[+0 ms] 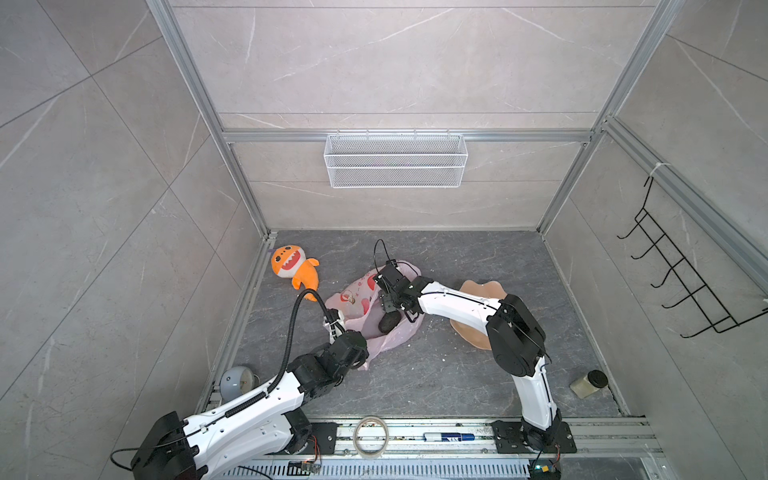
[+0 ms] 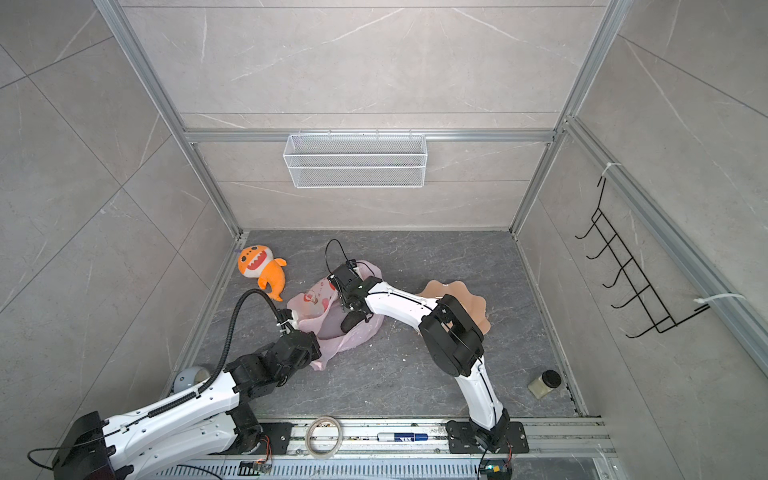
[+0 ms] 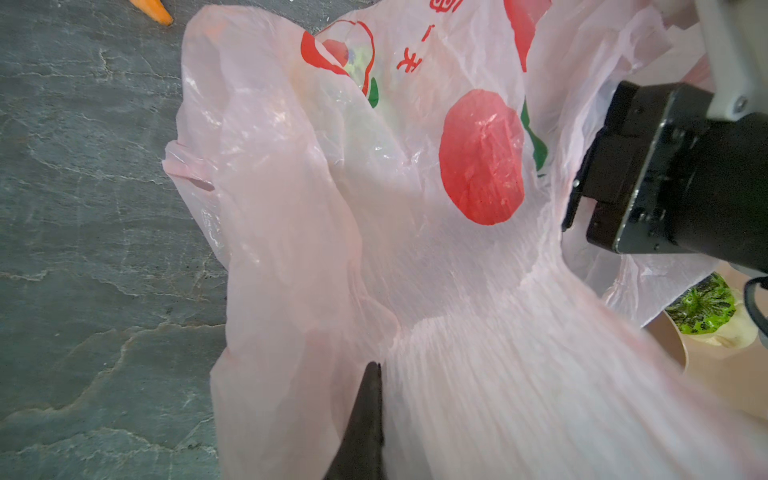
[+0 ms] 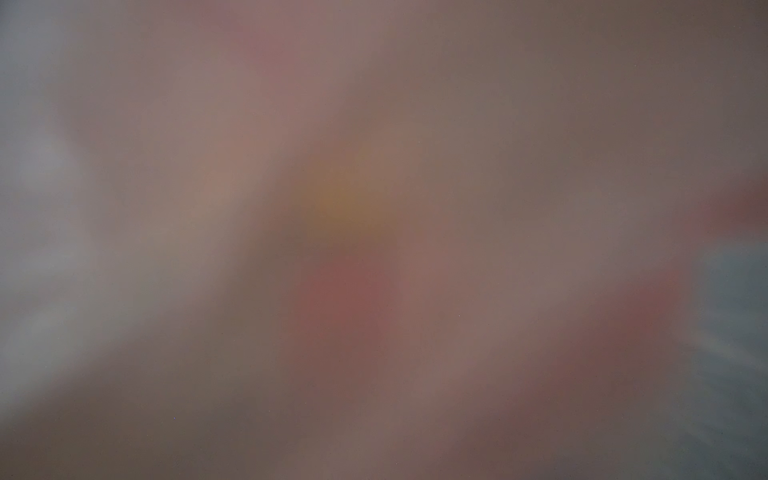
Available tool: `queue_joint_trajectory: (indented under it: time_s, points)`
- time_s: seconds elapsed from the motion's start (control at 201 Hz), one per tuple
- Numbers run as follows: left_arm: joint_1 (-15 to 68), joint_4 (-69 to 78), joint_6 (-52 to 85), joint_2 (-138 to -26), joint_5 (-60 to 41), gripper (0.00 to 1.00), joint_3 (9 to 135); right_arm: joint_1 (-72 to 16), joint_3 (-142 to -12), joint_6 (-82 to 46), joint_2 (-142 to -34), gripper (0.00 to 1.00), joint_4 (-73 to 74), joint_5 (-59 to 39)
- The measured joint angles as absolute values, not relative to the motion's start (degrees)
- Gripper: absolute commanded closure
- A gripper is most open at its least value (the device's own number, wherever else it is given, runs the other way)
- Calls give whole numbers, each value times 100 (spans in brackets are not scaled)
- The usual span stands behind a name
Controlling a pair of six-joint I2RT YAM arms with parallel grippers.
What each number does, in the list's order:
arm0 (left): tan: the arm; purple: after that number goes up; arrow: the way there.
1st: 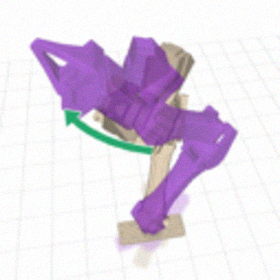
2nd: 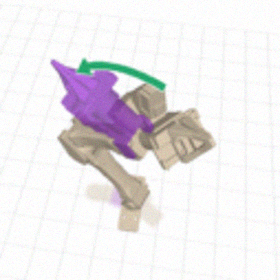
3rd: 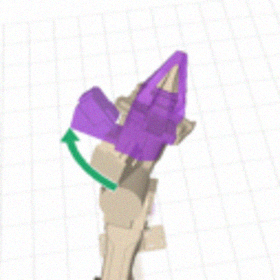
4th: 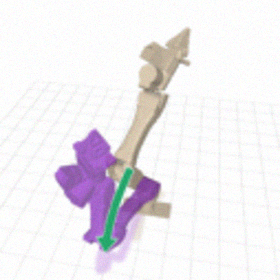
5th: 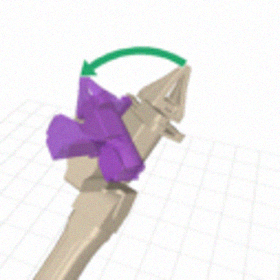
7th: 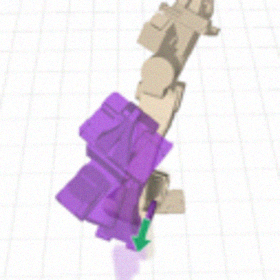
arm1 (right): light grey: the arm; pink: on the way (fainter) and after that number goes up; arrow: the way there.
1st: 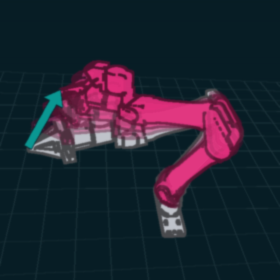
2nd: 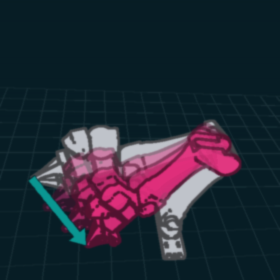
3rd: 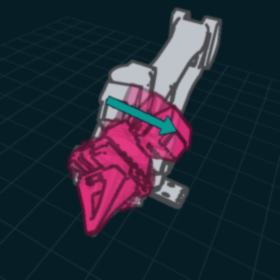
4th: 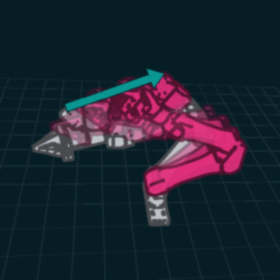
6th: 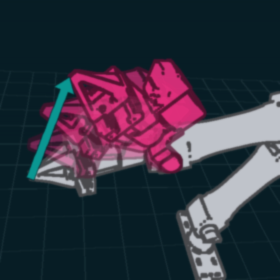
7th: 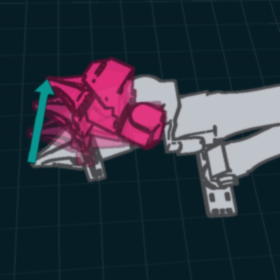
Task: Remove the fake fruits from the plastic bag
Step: 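Close the right gripper on the red tomato inside the bag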
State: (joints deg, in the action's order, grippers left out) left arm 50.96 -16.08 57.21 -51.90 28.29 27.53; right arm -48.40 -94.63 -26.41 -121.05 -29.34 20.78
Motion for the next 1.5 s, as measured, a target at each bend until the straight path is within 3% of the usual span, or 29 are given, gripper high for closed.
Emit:
queue_joint_trajectory:
  time_s: [0.941,1.503]
  points:
    - [5096,-1149,5581,-5634,2729,100,2980,-4770,-9489,-2641,-12156,21,-2847,1603]
    - [5096,-1151,5568,-5634,2738,100,2980,-4770,-10018,-2665,-12728,21,-2886,1520]
